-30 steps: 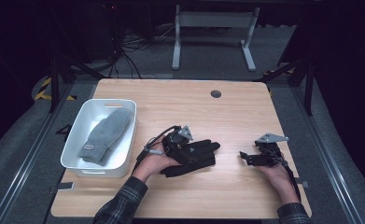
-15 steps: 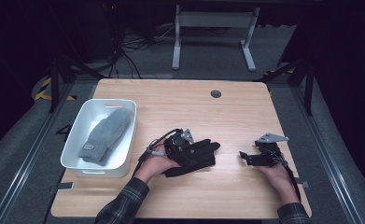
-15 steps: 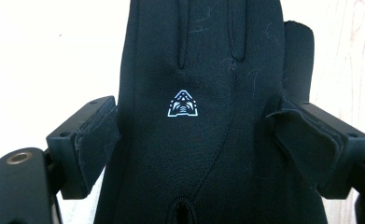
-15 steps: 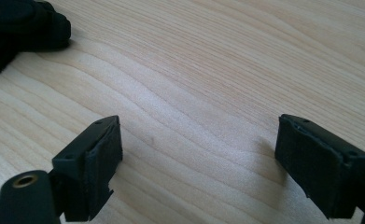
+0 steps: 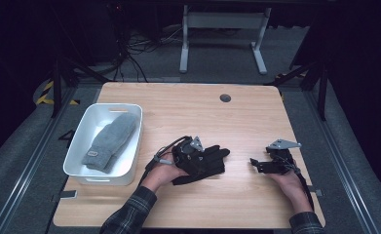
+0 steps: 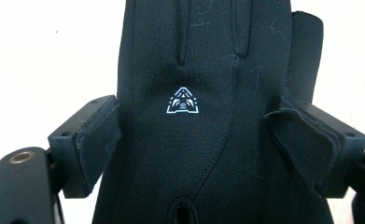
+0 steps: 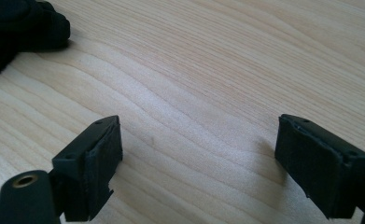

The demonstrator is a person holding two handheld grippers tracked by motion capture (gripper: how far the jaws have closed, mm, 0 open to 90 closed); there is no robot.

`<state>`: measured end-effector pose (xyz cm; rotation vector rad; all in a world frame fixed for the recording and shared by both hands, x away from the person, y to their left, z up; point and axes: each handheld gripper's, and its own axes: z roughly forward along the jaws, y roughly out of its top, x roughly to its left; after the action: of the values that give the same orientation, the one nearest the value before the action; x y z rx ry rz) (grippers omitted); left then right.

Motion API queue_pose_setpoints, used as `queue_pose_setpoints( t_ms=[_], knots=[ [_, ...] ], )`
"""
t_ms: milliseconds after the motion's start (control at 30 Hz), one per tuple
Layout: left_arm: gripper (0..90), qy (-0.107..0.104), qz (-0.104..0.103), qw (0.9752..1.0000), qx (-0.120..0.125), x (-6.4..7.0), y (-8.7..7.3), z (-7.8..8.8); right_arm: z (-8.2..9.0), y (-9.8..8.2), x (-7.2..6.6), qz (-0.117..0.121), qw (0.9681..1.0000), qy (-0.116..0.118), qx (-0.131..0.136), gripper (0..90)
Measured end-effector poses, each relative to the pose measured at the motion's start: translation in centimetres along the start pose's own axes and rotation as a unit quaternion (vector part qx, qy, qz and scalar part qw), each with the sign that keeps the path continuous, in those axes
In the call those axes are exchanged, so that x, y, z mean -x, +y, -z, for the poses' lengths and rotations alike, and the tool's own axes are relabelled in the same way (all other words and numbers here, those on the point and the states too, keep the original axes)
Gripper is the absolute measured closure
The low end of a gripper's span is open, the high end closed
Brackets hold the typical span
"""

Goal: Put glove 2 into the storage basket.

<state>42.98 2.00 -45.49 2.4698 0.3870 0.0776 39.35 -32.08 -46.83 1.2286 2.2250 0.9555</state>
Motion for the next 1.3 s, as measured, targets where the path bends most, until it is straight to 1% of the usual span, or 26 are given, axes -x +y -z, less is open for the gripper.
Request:
queue_pose_setpoints(
  t_ms=[167,200,233,267,333,367,400,433,467,500,533,567,600,633,733,800,833,867,933,967,1033,1133,1233,1300],
  knots=[
    [20.1,0.001,0.003,1.0,0.002,0.1,-0.1,0.0,0.0,0.0,0.0,0.0,1.0,0.0,0.0,15.4],
    [24.1,0.0,-0.002,1.0,0.001,0.1,0.0,0.1,0.0,0.0,0.0,-0.001,1.0,0.0,0.0,15.4],
    [35.1,-0.009,-0.007,0.9999,-0.003,0.3,0.1,0.3,0.0,0.0,0.0,-0.001,1.0,0.0,0.0,15.4],
    [39.4,-0.009,-0.01,0.9999,-0.001,0.4,0.1,0.4,0.0,0.0,0.0,-0.001,1.0,0.0,0.0,15.4],
    [50.2,-0.016,-0.012,0.9998,0.0,0.5,0.2,0.5,0.0,0.0,0.0,-0.001,1.0,-0.001,0.0,15.4],
    [56.1,-0.021,-0.01,0.9997,0.001,0.5,0.2,0.5,0.0,0.0,0.0,-0.001,1.0,-0.001,0.0,15.4],
    [62.1,-0.021,-0.01,0.9997,0.001,0.5,0.2,0.5,0.0,0.0,0.0,-0.001,1.0,-0.001,0.0,15.4],
    [65.2,-0.028,0.004,0.9996,0.002,0.5,0.2,0.5,0.0,0.0,0.0,-0.001,1.0,-0.001,0.0,15.4],
    [66.4,-0.029,0.009,0.9995,0.0,0.5,0.2,0.6,0.0,0.0,0.0,-0.001,1.0,-0.001,0.0,15.4],
    [67.4,-0.029,0.009,0.9995,0.0,0.5,0.2,0.6,0.0,0.0,0.0,-0.001,1.0,-0.001,0.0,15.4],
    [67.4,-0.031,0.015,0.9994,0.002,0.4,0.2,0.6,0.0,0.0,0.0,-0.001,1.0,-0.001,0.0,15.4],
    [68.3,-0.037,0.029,0.9989,0.002,0.3,0.2,0.6,0.0,0.0,0.0,-0.001,1.0,-0.001,0.0,15.5],
    [68.7,-0.037,0.029,0.9989,0.002,0.3,0.2,0.6,0.0,0.0,0.0,-0.001,1.0,-0.001,0.0,15.5],
    [68.7,-0.041,0.038,0.9984,0.003,0.2,0.2,0.7,0.0,0.0,0.0,-0.001,1.0,-0.001,0.0,15.5],
    [69.1,-0.043,0.052,0.9978,0.0,0.2,0.3,1.1,0.0,0.0,0.0,-0.001,1.0,-0.001,0.0,15.6],
    [69.1,-0.038,0.06,0.9975,-0.004,0.2,0.5,1.5,0.0,0.0,0.0,-0.001,1.0,-0.001,0.0,15.6],
    [69.1,-0.037,0.06,0.9975,-0.001,0.2,0.6,1.8,0.0,0.0,0.0,-0.001,1.0,-0.001,0.0,15.6],
    [69.1,-0.035,0.067,0.9971,0.003,0.3,0.7,2.1,0.0,0.0,0.0,-0.001,1.0,-0.001,0.0,15.5],
    [69.0,-0.033,0.071,0.9969,0.007,0.3,0.8,2.8,0.0,0.0,0.0,-0.001,1.0,-0.001,0.0,15.5],
    [69.0,-0.036,0.078,0.9962,0.014,0.2,0.9,3.3,0.0,0.0,0.0,-0.001,1.0,-0.001,0.0,15.5],
    [68.9,-0.034,0.087,0.9954,0.023,0.2,1.0,4.0,0.0,0.0,0.0,-0.001,1.0,-0.001,0.0,15.5],
    [68.9,-0.031,0.089,0.9952,0.024,0.2,1.2,5.1,0.0,0.0,0.0,-0.001,1.0,-0.001,0.0,15.5],
    [68.8,-0.029,0.099,0.9942,0.03,0.2,1.4,6.1,0.0,0.0,0.0,-0.001,1.0,-0.001,0.0,15.5],
    [68.8,-0.027,0.101,0.9939,0.035,0.2,1.6,6.7,0.0,0.0,0.0,-0.001,1.0,-0.001,0.0,15.5]
  ],
)
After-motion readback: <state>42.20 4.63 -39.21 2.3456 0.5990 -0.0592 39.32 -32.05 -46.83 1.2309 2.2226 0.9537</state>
